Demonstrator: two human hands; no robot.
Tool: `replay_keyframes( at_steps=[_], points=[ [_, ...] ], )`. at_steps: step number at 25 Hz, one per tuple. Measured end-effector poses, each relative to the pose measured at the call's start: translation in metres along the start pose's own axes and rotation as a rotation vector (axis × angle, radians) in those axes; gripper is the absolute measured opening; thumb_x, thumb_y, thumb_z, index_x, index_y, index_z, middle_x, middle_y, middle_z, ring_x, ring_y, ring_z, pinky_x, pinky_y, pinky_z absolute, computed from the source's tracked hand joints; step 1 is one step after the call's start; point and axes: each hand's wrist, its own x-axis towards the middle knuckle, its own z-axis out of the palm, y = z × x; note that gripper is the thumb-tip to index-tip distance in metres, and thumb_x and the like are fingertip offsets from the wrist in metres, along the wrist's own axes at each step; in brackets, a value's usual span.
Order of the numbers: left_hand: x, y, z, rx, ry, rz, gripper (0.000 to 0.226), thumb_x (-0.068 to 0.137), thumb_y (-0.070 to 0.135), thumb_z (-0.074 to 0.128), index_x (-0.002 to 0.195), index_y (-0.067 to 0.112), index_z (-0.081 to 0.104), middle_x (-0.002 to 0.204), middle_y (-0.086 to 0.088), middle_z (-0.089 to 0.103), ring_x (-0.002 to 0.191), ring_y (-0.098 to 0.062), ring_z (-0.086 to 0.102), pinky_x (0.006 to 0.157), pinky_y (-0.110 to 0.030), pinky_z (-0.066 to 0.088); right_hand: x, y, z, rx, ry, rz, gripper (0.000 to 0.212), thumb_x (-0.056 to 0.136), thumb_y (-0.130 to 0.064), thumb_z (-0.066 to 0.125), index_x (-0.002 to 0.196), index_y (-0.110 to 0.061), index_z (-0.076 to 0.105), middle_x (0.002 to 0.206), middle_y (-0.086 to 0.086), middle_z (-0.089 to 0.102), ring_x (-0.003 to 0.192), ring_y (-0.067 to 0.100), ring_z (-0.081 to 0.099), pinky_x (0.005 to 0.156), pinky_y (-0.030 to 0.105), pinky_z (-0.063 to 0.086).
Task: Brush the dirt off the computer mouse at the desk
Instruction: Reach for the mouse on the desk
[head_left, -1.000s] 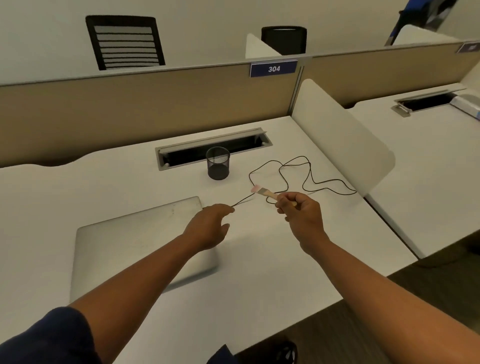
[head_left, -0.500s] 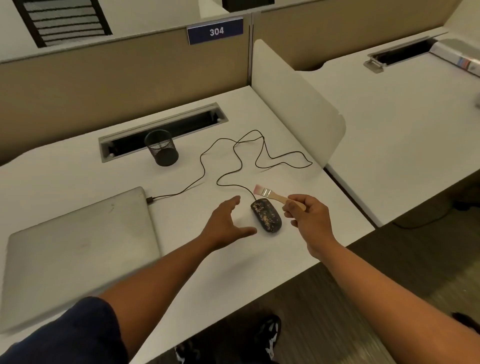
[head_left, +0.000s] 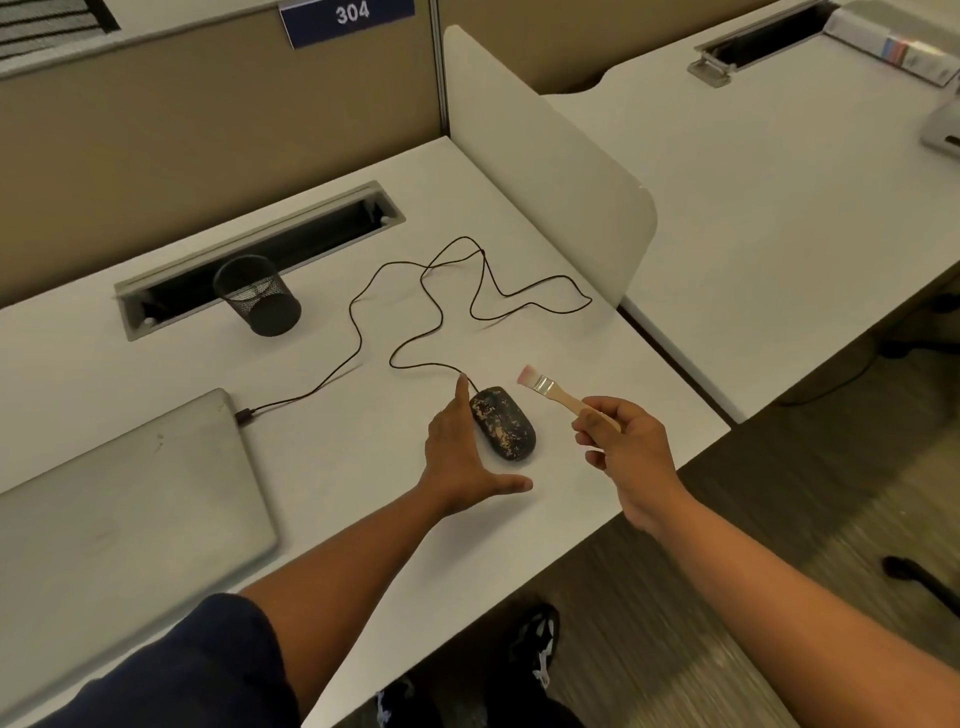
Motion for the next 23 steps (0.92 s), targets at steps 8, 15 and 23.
replay_keyframes(
  at_steps=[8, 15, 23],
  points=[
    [0.013, -0.004, 0.014, 0.013, 0.089, -0.022, 0.161, 0.053, 0.065, 0.097, 0.162, 0.036, -0.017, 0.165, -0.001, 0.032, 0.153, -0.027, 0.027, 0.124, -0.053, 0.029, 0.010, 0.002, 0.000, -0.001, -0.011, 0.030, 0.010, 0.100, -0.018, 0.066, 0.107, -0.022, 0.073, 0.106, 0.012, 0.073, 0.092, 0.021, 0.065, 0.077, 0.034, 0.053],
    [0.015, -0.008, 0.017, -0.023, 0.119, -0.007, 0.152, 0.059, 0.055, 0.097, 0.163, 0.037, -0.013, 0.157, 0.000, 0.039, 0.145, -0.024, 0.032, 0.120, -0.048, 0.028, 0.012, 0.001, -0.008, 0.008, -0.011, 0.048, 0.013, 0.099, -0.016, 0.067, 0.108, -0.020, 0.074, 0.104, 0.011, 0.073, 0.092, 0.021, 0.064, 0.078, 0.035, 0.053],
    [-0.006, 0.002, -0.001, -0.087, 0.039, 0.177, 0.146, 0.063, 0.043, 0.098, 0.164, 0.039, -0.007, 0.162, 0.005, 0.029, 0.147, -0.017, 0.033, 0.122, -0.047, 0.041, -0.006, 0.001, -0.017, 0.327, 0.013, 0.156, 0.009, 0.098, -0.014, 0.068, 0.105, -0.015, 0.073, 0.091, 0.007, 0.066, 0.088, 0.021, 0.059, 0.076, 0.035, 0.050]
  ],
)
